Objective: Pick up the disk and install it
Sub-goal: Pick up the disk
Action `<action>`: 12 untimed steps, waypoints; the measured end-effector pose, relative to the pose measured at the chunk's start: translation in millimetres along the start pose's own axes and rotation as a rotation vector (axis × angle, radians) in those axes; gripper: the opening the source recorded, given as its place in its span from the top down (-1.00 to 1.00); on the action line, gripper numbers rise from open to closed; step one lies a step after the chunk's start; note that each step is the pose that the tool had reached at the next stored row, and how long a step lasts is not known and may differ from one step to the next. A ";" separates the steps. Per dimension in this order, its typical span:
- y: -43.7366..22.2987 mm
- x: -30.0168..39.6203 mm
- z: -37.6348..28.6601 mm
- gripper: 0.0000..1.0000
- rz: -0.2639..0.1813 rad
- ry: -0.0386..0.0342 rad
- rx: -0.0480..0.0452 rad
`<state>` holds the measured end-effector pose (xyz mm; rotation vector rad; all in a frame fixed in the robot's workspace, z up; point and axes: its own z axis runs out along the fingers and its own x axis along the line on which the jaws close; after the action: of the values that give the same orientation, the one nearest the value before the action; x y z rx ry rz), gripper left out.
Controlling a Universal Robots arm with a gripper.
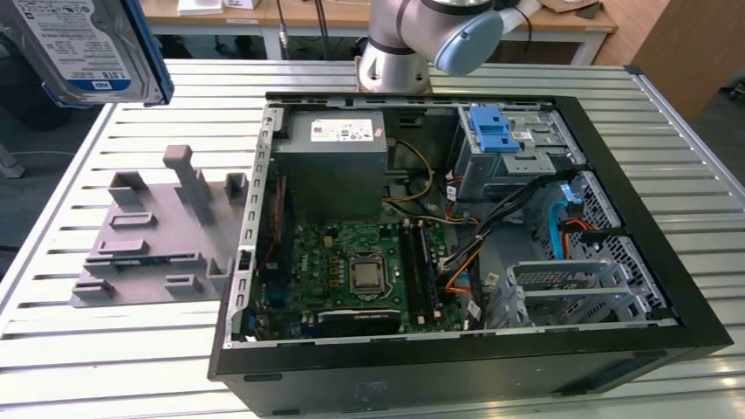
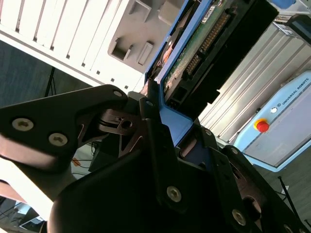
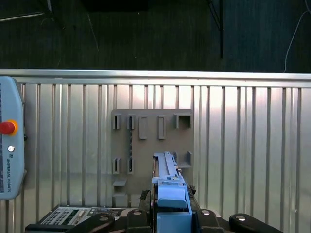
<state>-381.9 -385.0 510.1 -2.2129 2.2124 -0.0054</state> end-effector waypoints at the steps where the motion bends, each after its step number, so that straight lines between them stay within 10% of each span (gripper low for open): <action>1: -1.5 0.0 0.1 0.27 0.000 0.0000 0.0000; 12: -17.0 0.2 0.2 0.27 0.000 0.0000 0.0000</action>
<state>-365.0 -385.1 510.0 -2.2129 2.2124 -0.0054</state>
